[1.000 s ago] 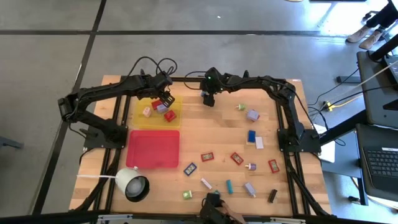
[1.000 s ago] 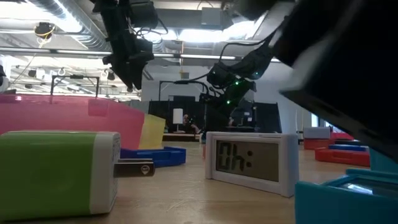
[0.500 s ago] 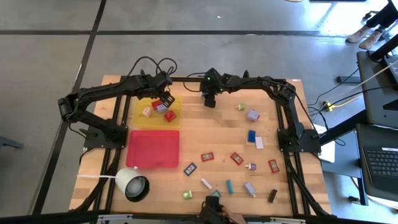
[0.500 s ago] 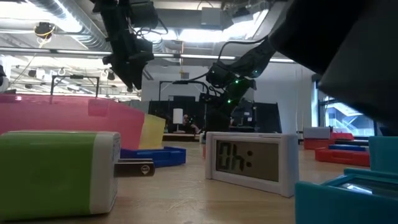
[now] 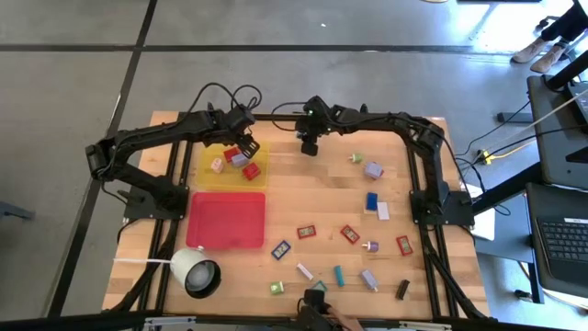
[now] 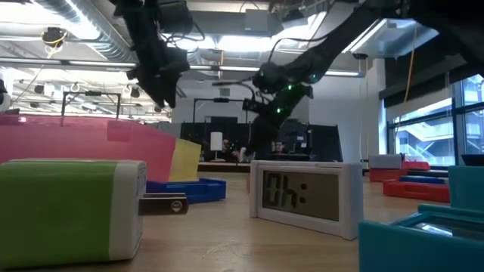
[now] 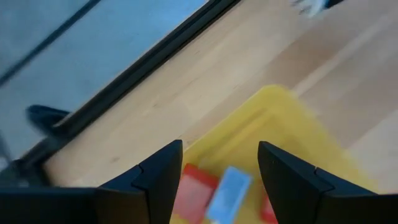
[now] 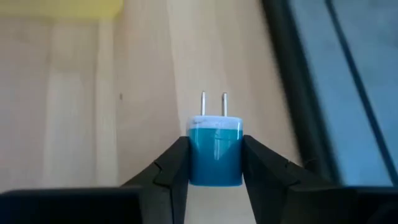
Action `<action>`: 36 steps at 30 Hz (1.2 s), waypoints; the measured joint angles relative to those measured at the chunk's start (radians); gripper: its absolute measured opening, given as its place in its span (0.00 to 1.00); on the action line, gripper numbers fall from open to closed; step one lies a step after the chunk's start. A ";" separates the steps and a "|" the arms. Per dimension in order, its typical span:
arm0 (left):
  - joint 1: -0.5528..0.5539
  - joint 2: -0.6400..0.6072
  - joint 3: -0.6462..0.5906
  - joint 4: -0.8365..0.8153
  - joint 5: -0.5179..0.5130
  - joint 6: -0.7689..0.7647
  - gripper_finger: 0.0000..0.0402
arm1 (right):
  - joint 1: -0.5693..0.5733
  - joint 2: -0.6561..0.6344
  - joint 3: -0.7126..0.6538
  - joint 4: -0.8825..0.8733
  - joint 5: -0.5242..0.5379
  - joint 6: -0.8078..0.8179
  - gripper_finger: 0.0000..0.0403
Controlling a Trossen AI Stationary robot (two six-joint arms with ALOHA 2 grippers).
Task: Pick & Place Office items
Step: Put the light blue charger adapter into the yellow bin
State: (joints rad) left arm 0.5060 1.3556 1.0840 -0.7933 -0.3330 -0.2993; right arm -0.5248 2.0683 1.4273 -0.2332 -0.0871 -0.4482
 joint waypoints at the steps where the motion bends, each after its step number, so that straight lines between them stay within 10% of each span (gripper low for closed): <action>1: 0.000 0.000 0.000 0.015 0.026 0.000 0.52 | 0.000 -0.013 0.000 0.000 0.000 0.008 0.30; 10: -0.037 0.000 0.000 0.249 0.249 -0.011 0.52 | 0.043 -0.102 0.000 0.004 -0.010 -0.035 0.30; 23: -0.107 0.003 -0.103 0.438 0.241 -0.043 0.58 | 0.192 -0.115 -0.001 -0.013 0.194 -0.142 0.30; 36: -0.120 0.003 -0.195 0.688 0.175 -0.060 0.57 | 0.169 -0.293 -0.235 0.075 0.137 -0.084 0.30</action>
State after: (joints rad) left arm 0.3859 1.3590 0.8886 -0.1056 -0.1583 -0.3592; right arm -0.3553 1.7755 1.1927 -0.1586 0.0499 -0.5326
